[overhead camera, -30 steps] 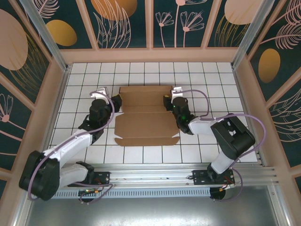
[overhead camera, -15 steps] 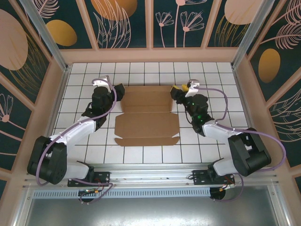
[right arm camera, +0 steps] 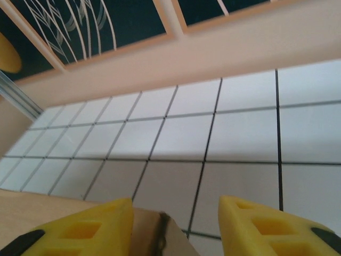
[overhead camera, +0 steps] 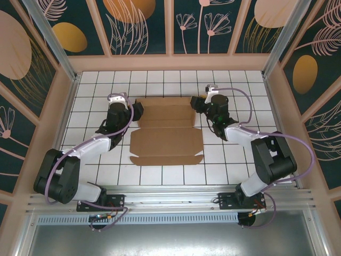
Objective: Fold the paper box
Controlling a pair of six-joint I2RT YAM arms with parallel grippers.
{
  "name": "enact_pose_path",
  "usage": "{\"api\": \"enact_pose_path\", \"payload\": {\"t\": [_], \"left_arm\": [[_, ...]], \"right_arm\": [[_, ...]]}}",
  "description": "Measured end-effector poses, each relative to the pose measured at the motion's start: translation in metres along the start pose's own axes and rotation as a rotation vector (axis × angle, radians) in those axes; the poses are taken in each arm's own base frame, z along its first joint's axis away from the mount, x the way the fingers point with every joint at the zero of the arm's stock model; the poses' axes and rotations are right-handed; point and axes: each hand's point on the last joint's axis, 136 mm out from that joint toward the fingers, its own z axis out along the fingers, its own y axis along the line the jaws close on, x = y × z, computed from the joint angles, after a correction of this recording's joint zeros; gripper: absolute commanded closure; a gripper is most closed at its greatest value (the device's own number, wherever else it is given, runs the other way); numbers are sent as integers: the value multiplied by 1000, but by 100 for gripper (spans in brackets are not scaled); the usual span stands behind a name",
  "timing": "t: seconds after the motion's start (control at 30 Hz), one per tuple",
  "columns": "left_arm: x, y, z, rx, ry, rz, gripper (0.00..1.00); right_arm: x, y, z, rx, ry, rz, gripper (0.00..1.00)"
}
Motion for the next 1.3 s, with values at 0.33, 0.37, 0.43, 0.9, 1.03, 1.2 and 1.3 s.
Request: {"api": "enact_pose_path", "payload": {"t": [0.33,0.37,0.43,0.9,1.03,1.2,1.3], "left_arm": [[0,-5,1,27,3,-31,42],[-1,-6,2,28,7,-30,41],[-4,-11,6,36,17,-26,38],[-50,-33,-23,58,-47,5,31],[-74,-37,-48,51,-122,2,31],[-89,-40,-68,54,-170,15,31],[-87,-39,-69,47,-157,26,31]], "right_arm": [[1,1,-3,16,0,-35,60],[0,1,-5,23,2,-49,60],[-3,3,-9,36,13,-80,62],[-73,83,20,-209,89,-175,100],[-33,79,32,-228,239,-145,100],[5,66,42,-207,367,-105,100],[4,65,44,-203,370,-99,100]]}}
